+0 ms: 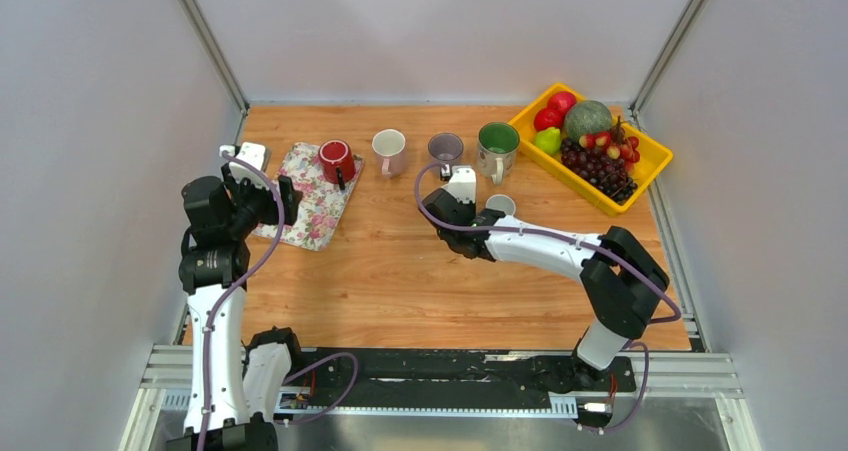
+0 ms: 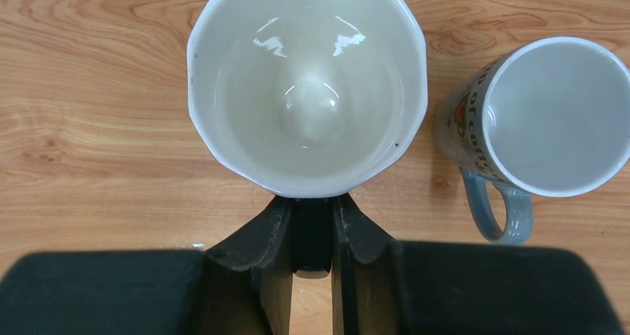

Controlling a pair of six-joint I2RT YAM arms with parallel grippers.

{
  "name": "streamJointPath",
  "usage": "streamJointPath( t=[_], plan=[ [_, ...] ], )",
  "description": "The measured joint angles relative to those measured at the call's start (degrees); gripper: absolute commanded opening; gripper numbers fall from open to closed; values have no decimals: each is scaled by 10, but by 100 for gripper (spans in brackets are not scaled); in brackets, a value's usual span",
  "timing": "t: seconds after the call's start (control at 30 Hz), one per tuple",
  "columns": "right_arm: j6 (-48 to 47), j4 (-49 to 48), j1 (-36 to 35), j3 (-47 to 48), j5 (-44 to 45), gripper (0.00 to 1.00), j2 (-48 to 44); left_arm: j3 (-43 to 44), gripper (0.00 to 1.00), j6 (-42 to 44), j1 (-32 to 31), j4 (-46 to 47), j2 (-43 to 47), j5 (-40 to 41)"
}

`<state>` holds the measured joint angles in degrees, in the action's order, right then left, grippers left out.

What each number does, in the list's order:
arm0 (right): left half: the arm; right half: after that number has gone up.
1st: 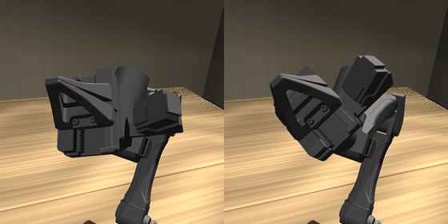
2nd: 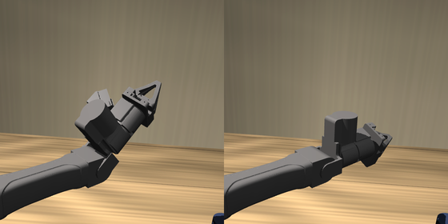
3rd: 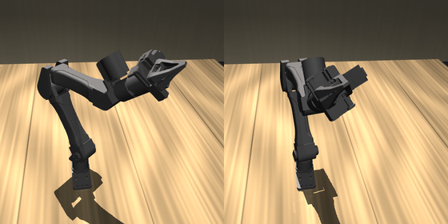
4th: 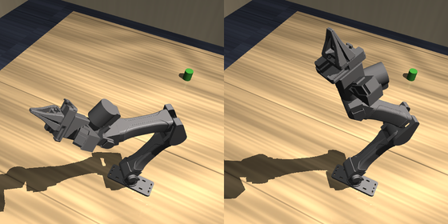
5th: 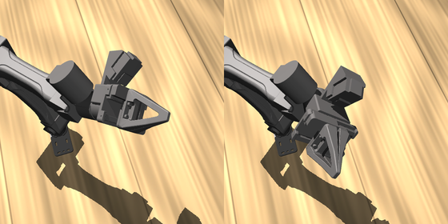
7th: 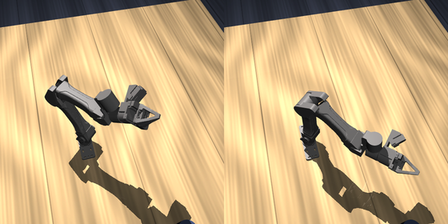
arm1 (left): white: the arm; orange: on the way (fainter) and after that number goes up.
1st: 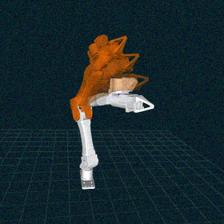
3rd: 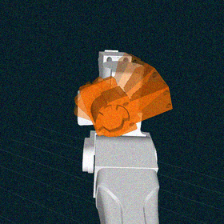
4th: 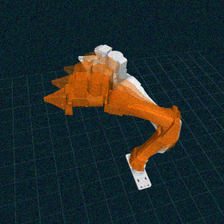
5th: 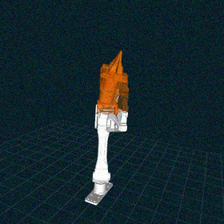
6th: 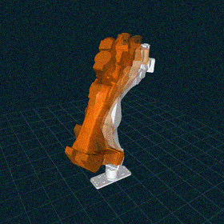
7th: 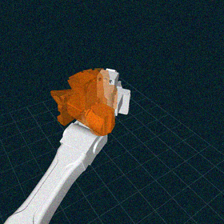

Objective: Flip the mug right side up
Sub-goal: Place the cup at the center of the board.

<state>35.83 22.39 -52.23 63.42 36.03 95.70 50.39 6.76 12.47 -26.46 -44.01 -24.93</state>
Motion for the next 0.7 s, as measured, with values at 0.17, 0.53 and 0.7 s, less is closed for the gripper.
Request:
streamJointPath(
  t=[0.17, 0.53, 0.7],
  plan=[
    [12, 1, 0, 15, 6, 0, 5, -5, 82, 0, 0, 1, 6, 0],
    [30, 0, -3, 37, 14, 0, 27, -9, 82, 0, 0, 7, 13, -4],
    [32, 0, -4, 40, 23, 0, 42, -10, 82, 0, 0, 10, 16, -5]
  ],
)
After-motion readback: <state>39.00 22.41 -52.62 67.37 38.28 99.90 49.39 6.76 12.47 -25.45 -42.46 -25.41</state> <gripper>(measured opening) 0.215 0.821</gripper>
